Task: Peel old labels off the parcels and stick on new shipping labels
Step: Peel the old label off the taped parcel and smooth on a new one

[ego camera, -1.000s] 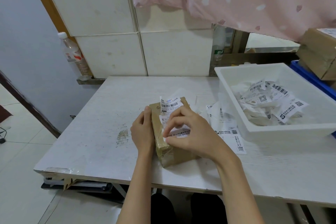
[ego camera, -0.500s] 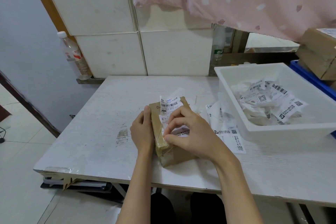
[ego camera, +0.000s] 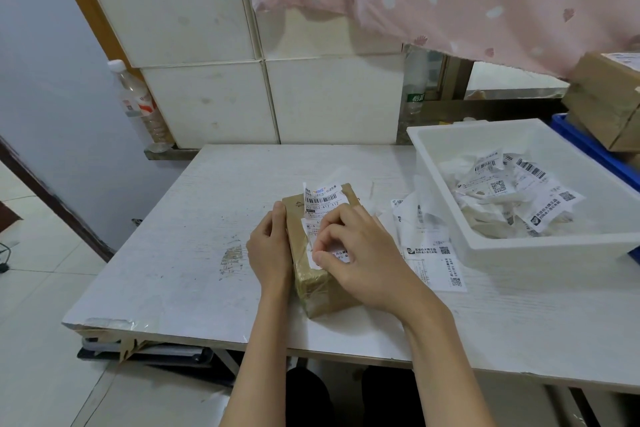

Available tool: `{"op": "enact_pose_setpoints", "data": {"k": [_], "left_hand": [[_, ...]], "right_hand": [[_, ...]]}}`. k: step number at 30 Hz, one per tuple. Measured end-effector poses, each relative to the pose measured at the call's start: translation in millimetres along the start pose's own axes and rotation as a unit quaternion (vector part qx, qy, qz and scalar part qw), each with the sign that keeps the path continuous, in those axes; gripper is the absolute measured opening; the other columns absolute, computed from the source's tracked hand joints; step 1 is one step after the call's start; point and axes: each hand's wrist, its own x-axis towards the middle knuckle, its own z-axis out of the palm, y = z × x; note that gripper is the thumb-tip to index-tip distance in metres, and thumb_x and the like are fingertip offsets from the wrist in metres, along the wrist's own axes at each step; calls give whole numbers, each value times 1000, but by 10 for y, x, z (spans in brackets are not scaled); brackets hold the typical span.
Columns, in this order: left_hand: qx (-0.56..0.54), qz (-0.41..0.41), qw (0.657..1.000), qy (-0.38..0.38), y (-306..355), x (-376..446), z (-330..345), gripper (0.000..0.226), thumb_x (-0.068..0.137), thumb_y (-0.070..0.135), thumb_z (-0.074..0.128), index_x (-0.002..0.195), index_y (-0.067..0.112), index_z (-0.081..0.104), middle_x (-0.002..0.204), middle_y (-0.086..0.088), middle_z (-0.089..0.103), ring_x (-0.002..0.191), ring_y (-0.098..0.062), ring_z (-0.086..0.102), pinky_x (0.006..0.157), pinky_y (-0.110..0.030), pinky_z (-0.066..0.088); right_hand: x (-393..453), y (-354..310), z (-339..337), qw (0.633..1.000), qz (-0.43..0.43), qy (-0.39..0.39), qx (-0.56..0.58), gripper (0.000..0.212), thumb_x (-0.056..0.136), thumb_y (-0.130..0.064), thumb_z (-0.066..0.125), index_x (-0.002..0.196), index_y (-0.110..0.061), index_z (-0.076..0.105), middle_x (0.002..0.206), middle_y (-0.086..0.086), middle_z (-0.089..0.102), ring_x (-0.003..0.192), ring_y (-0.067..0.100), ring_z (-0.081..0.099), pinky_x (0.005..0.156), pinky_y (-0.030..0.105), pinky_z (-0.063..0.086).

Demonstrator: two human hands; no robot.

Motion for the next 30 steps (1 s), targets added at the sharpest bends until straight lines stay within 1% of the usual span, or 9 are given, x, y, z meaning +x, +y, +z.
{"op": "enact_pose_setpoints", "data": {"k": [2,4,8,12,18,21,22,25,30], "left_hand": [[-6,3,1000,0,-1,-6,0,59,100,45,48,47,23,35,39,11,35,44,-9,31,54,-31,23],[-9,7,1000,3,1,-11,-4,59,100,45,48,48,23,35,40,11,35,44,-9,30,54,-31,22],[-5,11,1000,4,5,-9,-1,57,101,44,47,50,22,34,39,11,35,44,-9,29,54,-31,22],[-6,10,1000,4,12,-18,-11,57,101,44,47,50,21,36,39,11,37,45,-9,30,54,-31,23],[-5,8,1000,3,37,-24,-8,57,101,43,48,50,22,33,38,11,34,45,-10,29,54,-31,22],[-6,12,1000,0,49,-38,-12,57,101,41,48,50,23,30,37,10,32,41,-8,30,53,-31,19],[-7,12,1000,0,51,-40,-13,57,101,41,49,50,24,30,37,11,32,41,-8,30,53,-31,19],[-11,13,1000,2,49,-39,-13,57,101,40,48,50,24,31,37,11,32,41,-8,30,52,-31,19],[-9,12,1000,5,48,-34,-10,57,101,41,48,51,21,31,38,10,32,42,-8,29,53,-31,20]], "right_hand": [[-10,3,-31,997,27,17,63,10,84,-20,70,75,-23,66,98,-14,52,98,-2,50,94,25,43],[-32,-13,-85,993,36,9,116,4,80,-18,75,79,-20,72,99,-14,54,99,2,56,90,22,47],[-48,-43,-110,995,30,2,93,13,71,-17,82,69,-27,73,98,-14,55,103,2,53,90,14,37],[-17,-22,-70,997,23,0,76,12,72,-18,81,66,-25,72,96,-13,56,111,0,48,97,23,36],[0,3,-8,1000,-1,-2,7,12,81,-29,67,71,-32,61,96,-15,53,99,-4,42,96,22,30],[-7,17,-43,996,31,22,76,10,84,-20,70,75,-22,68,98,-13,53,101,0,49,92,22,43],[-18,6,-70,993,41,21,108,9,83,-16,73,75,-20,70,98,-13,53,100,2,52,89,18,43],[-49,-44,-126,994,37,5,104,10,75,-14,78,74,-23,73,99,-13,55,102,2,54,86,10,39],[-33,-50,-94,996,33,-4,77,11,73,-13,78,67,-21,73,97,-11,54,114,5,48,91,11,34]]}}
